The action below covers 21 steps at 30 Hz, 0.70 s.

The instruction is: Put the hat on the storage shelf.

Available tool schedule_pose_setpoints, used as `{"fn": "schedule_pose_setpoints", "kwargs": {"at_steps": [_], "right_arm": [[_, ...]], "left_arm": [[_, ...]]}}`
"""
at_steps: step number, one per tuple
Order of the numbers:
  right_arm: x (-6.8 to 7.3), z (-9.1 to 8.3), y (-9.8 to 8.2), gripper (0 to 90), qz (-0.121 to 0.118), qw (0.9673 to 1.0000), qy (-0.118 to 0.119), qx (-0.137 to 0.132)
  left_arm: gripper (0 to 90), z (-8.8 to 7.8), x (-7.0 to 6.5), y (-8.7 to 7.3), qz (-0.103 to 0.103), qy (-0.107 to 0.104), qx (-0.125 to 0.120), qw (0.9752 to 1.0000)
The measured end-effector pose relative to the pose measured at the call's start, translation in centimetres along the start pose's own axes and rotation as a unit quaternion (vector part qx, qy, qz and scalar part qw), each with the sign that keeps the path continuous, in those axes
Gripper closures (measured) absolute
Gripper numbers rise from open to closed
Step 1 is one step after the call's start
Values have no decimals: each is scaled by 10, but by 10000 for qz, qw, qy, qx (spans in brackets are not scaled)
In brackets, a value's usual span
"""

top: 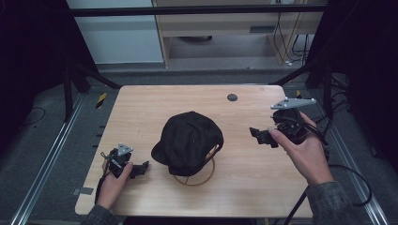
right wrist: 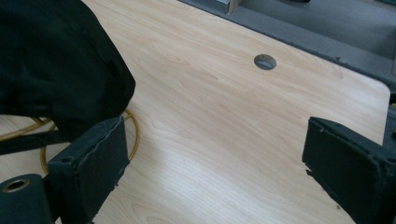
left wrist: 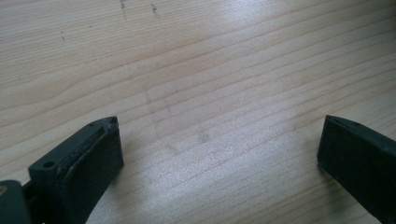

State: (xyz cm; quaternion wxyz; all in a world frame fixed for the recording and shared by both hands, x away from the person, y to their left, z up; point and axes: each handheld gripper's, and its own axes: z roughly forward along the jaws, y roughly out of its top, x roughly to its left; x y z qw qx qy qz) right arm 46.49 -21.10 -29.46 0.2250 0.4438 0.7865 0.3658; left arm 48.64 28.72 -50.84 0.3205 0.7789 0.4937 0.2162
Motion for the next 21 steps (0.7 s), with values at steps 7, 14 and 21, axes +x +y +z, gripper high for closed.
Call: {"fn": "schedule_pose_setpoints", "kwargs": {"at_steps": [7,14,21], "right_arm": [[-5,6,-26,101,128,9999,-18,51],[-5,12,-48,112,171,9998,-31,65],[-2,28,-74,114,201,9997,-87,129]], "left_arm": [[0,0,0,0,1,0,1,10000],[0,0,0,0,1,1,0,10000],[0,0,0,0,-1,0,-1,10000]]}}
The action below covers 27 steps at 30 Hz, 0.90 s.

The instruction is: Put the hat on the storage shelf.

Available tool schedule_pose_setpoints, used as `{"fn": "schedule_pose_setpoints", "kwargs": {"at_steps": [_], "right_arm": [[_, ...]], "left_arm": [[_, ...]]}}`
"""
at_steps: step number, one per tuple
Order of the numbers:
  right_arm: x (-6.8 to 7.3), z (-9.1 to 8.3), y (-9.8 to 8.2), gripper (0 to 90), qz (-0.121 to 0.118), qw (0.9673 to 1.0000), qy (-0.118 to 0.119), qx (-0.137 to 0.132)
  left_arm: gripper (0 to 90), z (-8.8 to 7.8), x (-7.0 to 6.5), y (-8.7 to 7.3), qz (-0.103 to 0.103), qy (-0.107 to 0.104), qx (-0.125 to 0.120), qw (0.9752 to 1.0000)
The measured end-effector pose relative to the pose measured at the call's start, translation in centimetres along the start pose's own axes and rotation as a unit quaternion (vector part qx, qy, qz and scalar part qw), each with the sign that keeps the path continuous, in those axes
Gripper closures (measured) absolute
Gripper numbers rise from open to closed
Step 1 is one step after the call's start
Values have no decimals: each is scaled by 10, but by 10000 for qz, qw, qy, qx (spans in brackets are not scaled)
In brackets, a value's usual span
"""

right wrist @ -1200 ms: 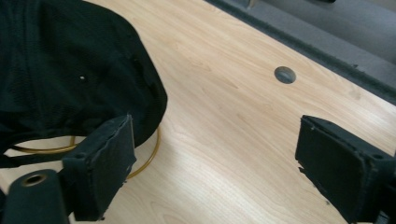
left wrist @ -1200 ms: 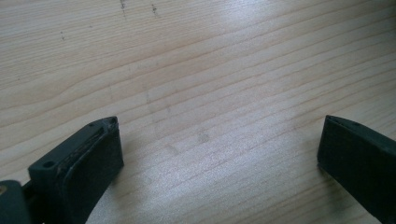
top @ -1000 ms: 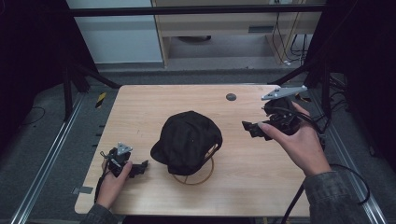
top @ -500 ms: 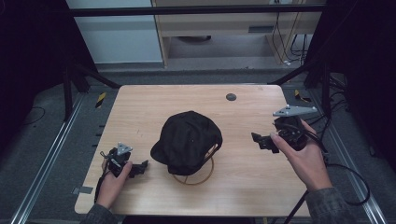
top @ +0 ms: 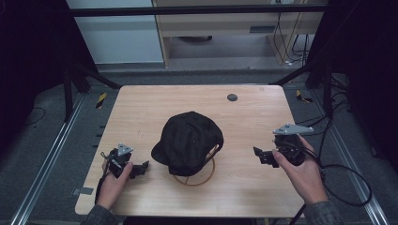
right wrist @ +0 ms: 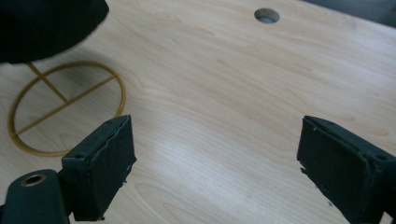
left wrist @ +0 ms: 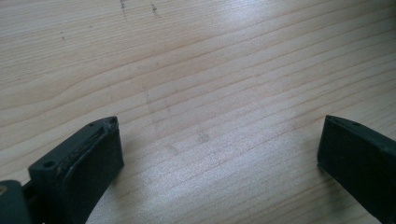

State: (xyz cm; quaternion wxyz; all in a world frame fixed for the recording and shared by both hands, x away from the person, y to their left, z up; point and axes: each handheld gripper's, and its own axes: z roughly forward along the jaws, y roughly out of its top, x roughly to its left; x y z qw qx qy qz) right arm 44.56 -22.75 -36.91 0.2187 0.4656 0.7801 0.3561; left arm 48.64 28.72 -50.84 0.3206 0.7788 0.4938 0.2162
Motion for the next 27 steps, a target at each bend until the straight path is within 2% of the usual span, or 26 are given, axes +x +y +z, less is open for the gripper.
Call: {"fn": "schedule_pose_setpoints", "kwargs": {"at_steps": [6,13,17,23,27], "right_arm": [[6,19,-22,118,3,9999,11,148],[16,46,-51,118,23,9991,188,376],[19,59,-61,118,10,9988,208,437],[19,78,-69,115,184,9991,108,367],[16,91,-74,111,328,9991,-48,261]], "left_arm": [[0,0,0,0,0,1,0,10000],[0,0,0,0,-2,3,-1,10000],[0,0,0,0,-1,3,0,10000],[0,0,0,0,-2,3,-1,10000],[0,0,0,0,-1,3,0,10000]]}}
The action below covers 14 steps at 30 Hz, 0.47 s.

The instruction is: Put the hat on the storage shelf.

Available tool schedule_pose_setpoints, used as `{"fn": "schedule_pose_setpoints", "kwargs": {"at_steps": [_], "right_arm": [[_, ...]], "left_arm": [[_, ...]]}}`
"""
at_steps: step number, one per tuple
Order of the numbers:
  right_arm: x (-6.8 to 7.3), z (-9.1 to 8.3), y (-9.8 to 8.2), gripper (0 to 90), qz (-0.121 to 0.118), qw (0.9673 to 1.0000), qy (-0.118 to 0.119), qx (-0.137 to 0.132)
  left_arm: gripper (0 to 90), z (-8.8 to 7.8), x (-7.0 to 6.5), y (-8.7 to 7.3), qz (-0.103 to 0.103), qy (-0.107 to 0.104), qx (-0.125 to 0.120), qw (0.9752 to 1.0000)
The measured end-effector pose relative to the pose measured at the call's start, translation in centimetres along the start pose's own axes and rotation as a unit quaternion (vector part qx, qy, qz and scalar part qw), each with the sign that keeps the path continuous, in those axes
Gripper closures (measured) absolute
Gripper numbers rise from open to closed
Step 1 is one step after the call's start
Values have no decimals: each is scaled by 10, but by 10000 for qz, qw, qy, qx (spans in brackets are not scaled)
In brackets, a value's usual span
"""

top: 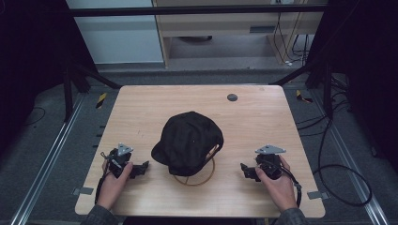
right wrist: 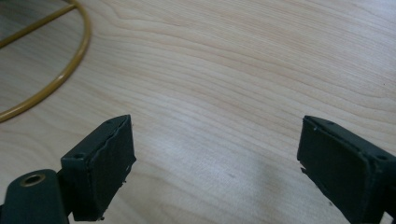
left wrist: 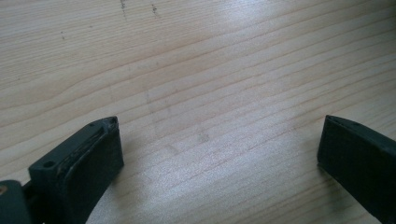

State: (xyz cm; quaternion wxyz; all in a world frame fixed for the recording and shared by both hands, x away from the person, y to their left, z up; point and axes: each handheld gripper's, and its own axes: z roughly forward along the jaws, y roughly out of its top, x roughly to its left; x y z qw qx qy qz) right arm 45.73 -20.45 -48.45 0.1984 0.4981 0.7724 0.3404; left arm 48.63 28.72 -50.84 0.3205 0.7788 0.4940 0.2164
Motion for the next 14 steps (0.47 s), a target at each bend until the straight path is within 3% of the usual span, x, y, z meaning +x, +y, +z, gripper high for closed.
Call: {"fn": "schedule_pose_setpoints", "kwargs": {"at_steps": [5,8,11,14], "right_arm": [[-3,14,-6,97,35,9998,-203,-38],[-3,22,-10,72,9,9995,-289,113],[-5,26,-13,41,51,9995,-317,-54],[-4,26,-13,39,58,9994,-330,-50]], "left_arm": [[0,0,0,0,-1,0,-2,10000],[0,0,0,0,0,-1,-1,10000],[0,0,0,0,-3,0,-2,10000],[0,0,0,0,-2,-1,-2,10000]]}}
